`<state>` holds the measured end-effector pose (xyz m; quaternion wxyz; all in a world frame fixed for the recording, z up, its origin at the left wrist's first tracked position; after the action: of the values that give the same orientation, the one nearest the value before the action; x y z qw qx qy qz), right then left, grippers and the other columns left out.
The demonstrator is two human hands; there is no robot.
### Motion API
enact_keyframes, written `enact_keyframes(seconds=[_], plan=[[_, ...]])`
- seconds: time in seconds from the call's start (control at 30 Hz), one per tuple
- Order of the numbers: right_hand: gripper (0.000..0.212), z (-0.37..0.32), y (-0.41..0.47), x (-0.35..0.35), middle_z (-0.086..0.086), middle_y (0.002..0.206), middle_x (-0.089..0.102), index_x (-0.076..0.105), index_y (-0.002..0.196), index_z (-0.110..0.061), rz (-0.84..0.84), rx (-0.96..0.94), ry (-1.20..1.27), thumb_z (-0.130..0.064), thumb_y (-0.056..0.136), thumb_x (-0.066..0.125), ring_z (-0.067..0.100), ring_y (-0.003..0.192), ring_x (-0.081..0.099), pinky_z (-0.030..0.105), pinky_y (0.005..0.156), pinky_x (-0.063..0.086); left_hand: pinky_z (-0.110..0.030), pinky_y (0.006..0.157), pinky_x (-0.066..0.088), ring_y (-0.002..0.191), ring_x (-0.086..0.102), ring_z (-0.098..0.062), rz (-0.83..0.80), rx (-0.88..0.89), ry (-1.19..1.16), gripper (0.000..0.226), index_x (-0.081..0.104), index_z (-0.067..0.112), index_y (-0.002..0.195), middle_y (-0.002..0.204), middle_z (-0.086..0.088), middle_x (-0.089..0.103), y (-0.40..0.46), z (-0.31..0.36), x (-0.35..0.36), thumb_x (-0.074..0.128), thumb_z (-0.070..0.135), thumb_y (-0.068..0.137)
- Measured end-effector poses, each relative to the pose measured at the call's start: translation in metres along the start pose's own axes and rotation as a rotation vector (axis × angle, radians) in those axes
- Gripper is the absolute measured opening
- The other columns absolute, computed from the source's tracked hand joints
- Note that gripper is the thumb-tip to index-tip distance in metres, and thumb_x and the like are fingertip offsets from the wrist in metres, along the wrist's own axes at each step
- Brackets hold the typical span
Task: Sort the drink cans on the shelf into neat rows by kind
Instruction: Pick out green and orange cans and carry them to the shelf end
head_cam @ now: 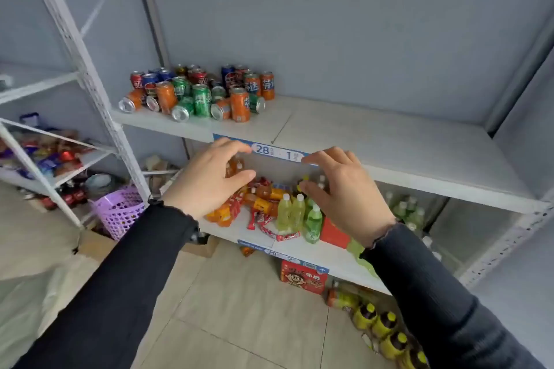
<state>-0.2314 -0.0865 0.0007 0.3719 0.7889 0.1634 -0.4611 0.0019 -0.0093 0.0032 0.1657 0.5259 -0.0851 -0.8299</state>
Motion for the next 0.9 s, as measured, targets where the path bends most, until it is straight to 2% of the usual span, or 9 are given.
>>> enact_keyframes(seconds=[0.23, 0.37, 0.47, 0.57, 0.67, 0.8, 0.9], plan=[[0.042, -0.066, 0.094, 0.083, 0.001, 0.126, 0.059, 0.056, 0.132, -0.023, -0.076, 0.012, 0.012, -0.035, 0.093, 0.061, 0.024, 0.114, 0.051, 0.042, 0.094, 0.048, -0.025, 0.089, 0.035, 0.124, 0.051, -0.01, -0.034, -0.066, 0.018, 0.042, 0.057, 0.028, 0.135, 0.138, 0.011, 0.052, 0.024, -0.125, -0.034, 0.065, 0.039, 0.096], [0.043, -0.102, 0.146, 0.118, 0.0, 0.13, 0.058, 0.052, 0.136, -0.024, -0.067, 0.008, 0.018, -0.037, 0.095, 0.06, 0.022, 0.118, 0.051, 0.041, 0.098, 0.047, -0.034, 0.097, 0.044, 0.124, 0.052, -0.011, -0.041, -0.089, 0.011, 0.04, 0.057, 0.03, 0.132, 0.138, 0.012, 0.051, 0.049, -0.19, -0.064, 0.065, 0.041, 0.095], [0.045, -0.118, 0.18, 0.138, -0.001, 0.133, 0.057, 0.051, 0.137, -0.025, -0.082, 0.021, 0.023, -0.039, 0.095, 0.06, 0.022, 0.12, 0.051, 0.043, 0.099, 0.047, -0.031, 0.094, 0.042, 0.12, 0.052, -0.01, -0.044, -0.063, 0.007, 0.041, 0.058, 0.029, 0.133, 0.135, 0.013, 0.051, 0.071, -0.227, -0.079, 0.064, 0.042, 0.094], [0.044, -0.122, 0.215, 0.155, -0.001, 0.134, 0.057, 0.052, 0.137, -0.024, -0.083, 0.021, 0.017, -0.037, 0.096, 0.061, 0.022, 0.12, 0.05, 0.043, 0.099, 0.047, -0.028, 0.091, 0.039, 0.121, 0.05, -0.008, -0.045, -0.047, 0.007, 0.042, 0.057, 0.03, 0.133, 0.136, 0.013, 0.05, 0.098, -0.258, -0.086, 0.063, 0.042, 0.094], [0.043, -0.119, 0.253, 0.172, -0.001, 0.133, 0.057, 0.052, 0.136, -0.023, -0.084, 0.017, 0.011, -0.036, 0.096, 0.061, 0.023, 0.119, 0.051, 0.043, 0.096, 0.047, -0.029, 0.095, 0.039, 0.123, 0.05, -0.009, -0.056, -0.03, -0.007, 0.042, 0.058, 0.03, 0.133, 0.137, 0.013, 0.05, 0.128, -0.286, -0.085, 0.063, 0.043, 0.094], [0.042, -0.105, 0.311, 0.196, 0.0, 0.13, 0.058, 0.054, 0.135, -0.023, -0.066, -0.014, -0.009, -0.037, 0.096, 0.061, 0.023, 0.118, 0.051, 0.04, 0.095, 0.046, -0.022, 0.096, 0.031, 0.127, 0.046, -0.008, -0.055, -0.007, 0.021, 0.042, 0.058, 0.027, 0.135, 0.139, 0.011, 0.05, 0.179, -0.319, -0.082, 0.064, 0.039, 0.095], [0.037, -0.094, 0.36, 0.211, 0.002, 0.12, 0.061, 0.059, 0.13, -0.021, -0.044, -0.037, -0.005, -0.036, 0.096, 0.061, 0.024, 0.11, 0.053, 0.041, 0.088, 0.047, -0.025, 0.096, 0.034, 0.124, 0.048, -0.008, -0.072, 0.001, 0.043, 0.042, 0.058, 0.026, 0.134, 0.137, 0.011, 0.05, 0.222, -0.343, -0.084, 0.063, 0.041, 0.095]])
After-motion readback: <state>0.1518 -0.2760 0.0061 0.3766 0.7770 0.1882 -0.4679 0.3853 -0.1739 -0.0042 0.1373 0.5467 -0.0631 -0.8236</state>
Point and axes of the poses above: each hand's wrist, its own y-axis towards the middle knuckle, its own x-axis out of the palm, z = x × y, the point moved 1 cm from there along y, towards the middle knuckle
